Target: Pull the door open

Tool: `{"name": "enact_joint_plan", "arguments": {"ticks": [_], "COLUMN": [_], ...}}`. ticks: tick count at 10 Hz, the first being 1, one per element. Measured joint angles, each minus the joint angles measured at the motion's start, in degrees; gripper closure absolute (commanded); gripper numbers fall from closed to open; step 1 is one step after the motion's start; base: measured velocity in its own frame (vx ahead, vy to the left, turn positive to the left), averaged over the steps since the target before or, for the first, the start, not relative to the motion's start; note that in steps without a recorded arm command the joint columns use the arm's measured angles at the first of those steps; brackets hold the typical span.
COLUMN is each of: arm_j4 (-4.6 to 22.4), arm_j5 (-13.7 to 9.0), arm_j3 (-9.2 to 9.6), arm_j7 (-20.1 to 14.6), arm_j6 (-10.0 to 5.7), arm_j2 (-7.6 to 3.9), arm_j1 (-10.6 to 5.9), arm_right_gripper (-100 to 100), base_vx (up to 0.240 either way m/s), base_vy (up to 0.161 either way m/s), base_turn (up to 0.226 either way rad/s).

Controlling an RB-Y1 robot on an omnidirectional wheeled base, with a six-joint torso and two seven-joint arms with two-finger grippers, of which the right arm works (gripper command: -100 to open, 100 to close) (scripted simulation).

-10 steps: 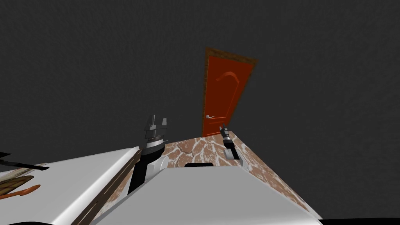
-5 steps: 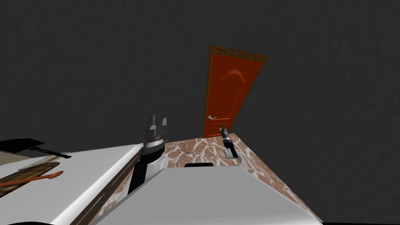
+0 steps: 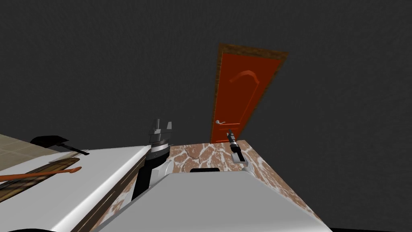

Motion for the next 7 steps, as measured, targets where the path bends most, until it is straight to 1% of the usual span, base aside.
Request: {"name": "enact_joint_plan", "arguments": {"ticks": [1,2,3,4,7], "arm_j4": [1.5,3.2,4.0,5.5,9.5], "arm_j5": [-0.1,-0.1,-0.1,-0.2,-0.3], "arm_j3": [-0.19,-0.39,-0.51,-0.76,-1.27], "arm_j7": [0.0,0.2,0.2,0.2,0.3], "arm_j6": [-0.04,-0.30,-0.27,-0.45,-1.43], "arm_j2": [-0.24,-0.23,-0.43,-0.64,-1.17], "arm_j1": [-0.66,-1.16,-1.41,-2.15,-3.45], "arm_right_gripper": [-100,-100,-100,-100,-100], "base_vx": [0.046,0.038,0.043,0.041,0.040], "base_vy": [-0.025,-0.018,-0.028,-0.028,-0.029], "base_turn": [0.109,0.059,0.146,0.064,0.095]}}
